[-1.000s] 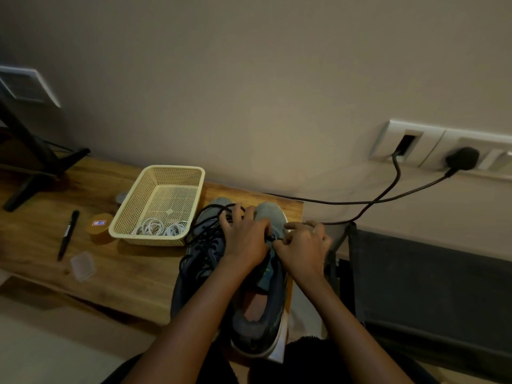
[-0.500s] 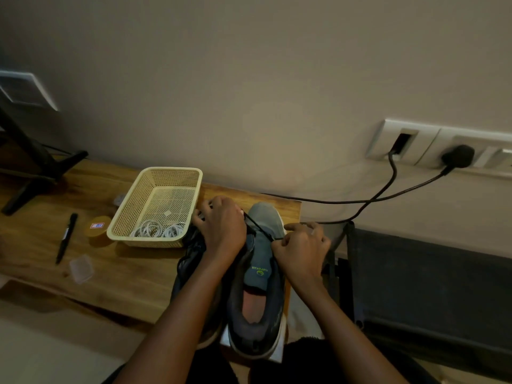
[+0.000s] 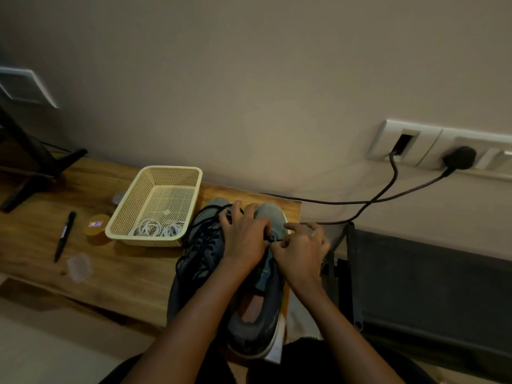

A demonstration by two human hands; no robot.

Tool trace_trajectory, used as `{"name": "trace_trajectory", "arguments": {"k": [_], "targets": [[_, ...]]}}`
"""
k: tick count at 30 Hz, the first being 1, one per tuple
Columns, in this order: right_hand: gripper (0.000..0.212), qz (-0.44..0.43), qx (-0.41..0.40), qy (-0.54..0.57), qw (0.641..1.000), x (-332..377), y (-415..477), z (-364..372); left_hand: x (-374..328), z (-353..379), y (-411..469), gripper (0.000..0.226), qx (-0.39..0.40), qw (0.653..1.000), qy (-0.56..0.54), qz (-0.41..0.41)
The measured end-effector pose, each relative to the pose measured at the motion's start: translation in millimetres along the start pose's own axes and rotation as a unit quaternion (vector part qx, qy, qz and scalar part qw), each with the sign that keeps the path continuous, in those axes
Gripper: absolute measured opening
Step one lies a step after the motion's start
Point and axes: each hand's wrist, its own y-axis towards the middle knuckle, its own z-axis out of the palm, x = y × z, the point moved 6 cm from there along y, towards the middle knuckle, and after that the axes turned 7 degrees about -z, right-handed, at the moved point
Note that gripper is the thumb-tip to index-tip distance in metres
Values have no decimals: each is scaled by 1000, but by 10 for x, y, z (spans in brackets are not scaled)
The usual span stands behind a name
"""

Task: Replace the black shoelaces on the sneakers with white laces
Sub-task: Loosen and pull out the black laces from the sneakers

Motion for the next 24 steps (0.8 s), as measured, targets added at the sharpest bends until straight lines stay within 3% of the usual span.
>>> {"name": "trace_trajectory", "arguments": {"k": [8, 16, 19, 22, 24], "targets": [[21, 30, -34, -14, 999, -50, -36, 17, 56, -48, 29, 9, -7, 998, -61, -26], [21, 39, -83, -3, 996, -80, -45, 67, 163, -20, 64, 6, 40, 990, -129, -47], [21, 38, -78, 2, 996, -83, -34, 86, 82, -62, 24, 4, 30, 997, -72, -12], [16, 28, -80, 26, 996, -68, -44, 67, -8, -74, -13, 17, 12, 999, 17, 30], [15, 32, -81, 38, 995, -67, -55, 53, -27, -73, -19, 11, -1, 999, 46, 23]]}}
